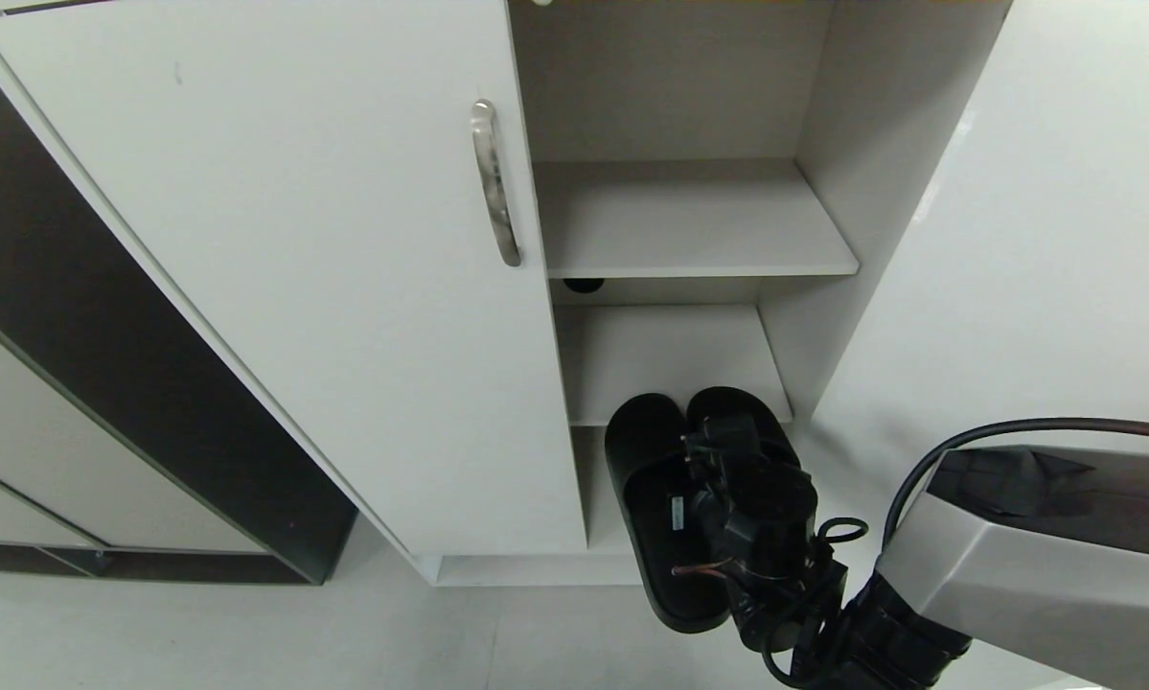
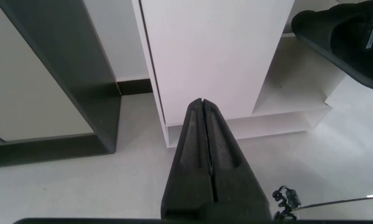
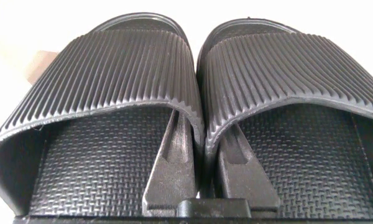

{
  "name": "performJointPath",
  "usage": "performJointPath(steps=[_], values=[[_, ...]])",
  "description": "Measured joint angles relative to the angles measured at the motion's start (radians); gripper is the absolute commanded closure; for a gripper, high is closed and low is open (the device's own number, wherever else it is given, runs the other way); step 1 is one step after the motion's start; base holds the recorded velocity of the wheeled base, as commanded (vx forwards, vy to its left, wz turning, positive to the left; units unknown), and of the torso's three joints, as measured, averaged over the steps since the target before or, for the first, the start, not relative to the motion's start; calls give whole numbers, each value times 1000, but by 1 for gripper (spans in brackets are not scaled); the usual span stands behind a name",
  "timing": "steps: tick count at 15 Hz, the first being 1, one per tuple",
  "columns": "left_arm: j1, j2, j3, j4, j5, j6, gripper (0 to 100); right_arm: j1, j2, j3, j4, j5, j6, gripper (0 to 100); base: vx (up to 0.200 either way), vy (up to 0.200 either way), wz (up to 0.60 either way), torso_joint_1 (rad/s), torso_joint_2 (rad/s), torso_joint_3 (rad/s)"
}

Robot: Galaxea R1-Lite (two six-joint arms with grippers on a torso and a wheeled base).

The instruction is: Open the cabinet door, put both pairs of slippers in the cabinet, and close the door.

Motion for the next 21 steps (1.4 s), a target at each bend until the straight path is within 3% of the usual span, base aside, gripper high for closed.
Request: performJointPath(steps=[2,8,18,21], values=[[0,0,0,0,0,0,100,0,1,0,0,0,0,100,0,0,0,0,0,0],[0,0,0,0,0,0,100,-1,2,-2,0,1,0,100,200,0,0,2,1,1],[0,0,0,0,1,-2,100,-12,21,-68,44,-28,36,100,0,0,0,0,0,0],[0,0,0,0,1,-3,100,-49,50,-183,172,-28,63,100,0,0,0,0,0,0]])
